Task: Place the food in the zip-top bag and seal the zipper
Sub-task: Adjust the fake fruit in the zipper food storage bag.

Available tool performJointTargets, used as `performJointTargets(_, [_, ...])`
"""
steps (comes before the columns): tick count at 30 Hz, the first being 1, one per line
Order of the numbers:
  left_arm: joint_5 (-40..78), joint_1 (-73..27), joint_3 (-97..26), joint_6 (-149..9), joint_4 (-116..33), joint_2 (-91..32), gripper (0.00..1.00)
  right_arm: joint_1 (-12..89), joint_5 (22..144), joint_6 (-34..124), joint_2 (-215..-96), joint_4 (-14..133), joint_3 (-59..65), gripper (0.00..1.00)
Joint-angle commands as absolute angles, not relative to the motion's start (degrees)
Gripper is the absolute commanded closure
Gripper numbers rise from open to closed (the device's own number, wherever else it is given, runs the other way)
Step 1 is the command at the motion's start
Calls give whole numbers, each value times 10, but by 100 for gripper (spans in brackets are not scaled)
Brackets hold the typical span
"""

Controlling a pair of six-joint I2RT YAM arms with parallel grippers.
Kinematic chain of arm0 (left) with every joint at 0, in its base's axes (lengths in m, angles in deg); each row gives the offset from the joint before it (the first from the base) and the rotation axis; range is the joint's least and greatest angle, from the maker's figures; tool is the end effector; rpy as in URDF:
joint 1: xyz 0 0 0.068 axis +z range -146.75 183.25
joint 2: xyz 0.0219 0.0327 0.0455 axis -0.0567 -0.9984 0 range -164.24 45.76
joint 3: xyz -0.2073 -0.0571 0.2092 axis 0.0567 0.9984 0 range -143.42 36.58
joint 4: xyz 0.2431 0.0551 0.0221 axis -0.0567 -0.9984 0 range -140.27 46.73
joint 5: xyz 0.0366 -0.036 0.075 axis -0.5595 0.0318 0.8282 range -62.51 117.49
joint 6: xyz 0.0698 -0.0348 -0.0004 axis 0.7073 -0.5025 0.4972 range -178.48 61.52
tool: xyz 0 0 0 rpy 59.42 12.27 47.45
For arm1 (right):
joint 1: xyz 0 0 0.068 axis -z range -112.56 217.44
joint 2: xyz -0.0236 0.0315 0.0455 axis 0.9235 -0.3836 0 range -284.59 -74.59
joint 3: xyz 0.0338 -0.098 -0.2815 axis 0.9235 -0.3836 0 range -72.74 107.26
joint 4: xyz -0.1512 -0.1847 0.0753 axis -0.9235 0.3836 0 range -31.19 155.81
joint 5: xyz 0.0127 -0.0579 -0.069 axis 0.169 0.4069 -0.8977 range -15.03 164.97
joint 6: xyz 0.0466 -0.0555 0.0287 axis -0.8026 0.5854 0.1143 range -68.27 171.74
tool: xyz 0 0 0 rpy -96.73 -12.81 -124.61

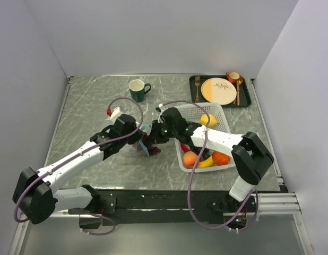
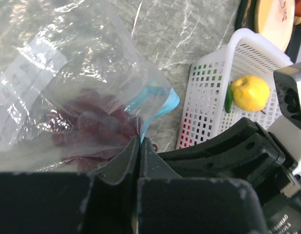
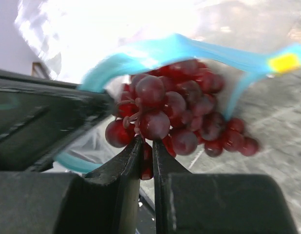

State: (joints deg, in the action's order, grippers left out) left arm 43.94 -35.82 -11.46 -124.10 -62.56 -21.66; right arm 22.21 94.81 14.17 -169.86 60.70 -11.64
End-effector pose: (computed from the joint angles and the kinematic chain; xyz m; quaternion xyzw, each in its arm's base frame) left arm 0.2101 -0.1462 0.2763 -0.2651 0.8540 -0.2606 0.3639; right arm 0.2543 0.2884 0.2426 -0.1366 0.8707 0.4106 0.2336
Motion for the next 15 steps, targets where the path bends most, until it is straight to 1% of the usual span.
performJointTargets(1, [425, -357, -143, -1233, -600, -225, 99, 211, 996, 150, -1718, 578, -81, 83])
performJointTargets(4, [429, -357, -141, -1236, -608, -224, 99, 209, 1029, 138, -1750, 562, -69, 80])
performJointTargets(5, [430, -357, -136, -1237, -612, -223, 99, 209, 1034, 135, -1763, 555, -68, 69])
performJointTargets(7, [442, -357, -133, -1244, -621, -217, 99, 209, 1023, 129, -1765, 555, -73, 57])
performJointTargets(8, [447, -357, -129, -1246, -633, -214, 99, 211, 1012, 129, -1752, 556, -81, 45])
performJointTargets(11, [472, -356, -127, -1252, -655, -206, 99, 213, 945, 139, -1702, 566, -109, 33])
performJointTargets(15, [491, -355, -126, -1254, -684, -207, 99, 220, 885, 152, -1653, 581, -132, 32])
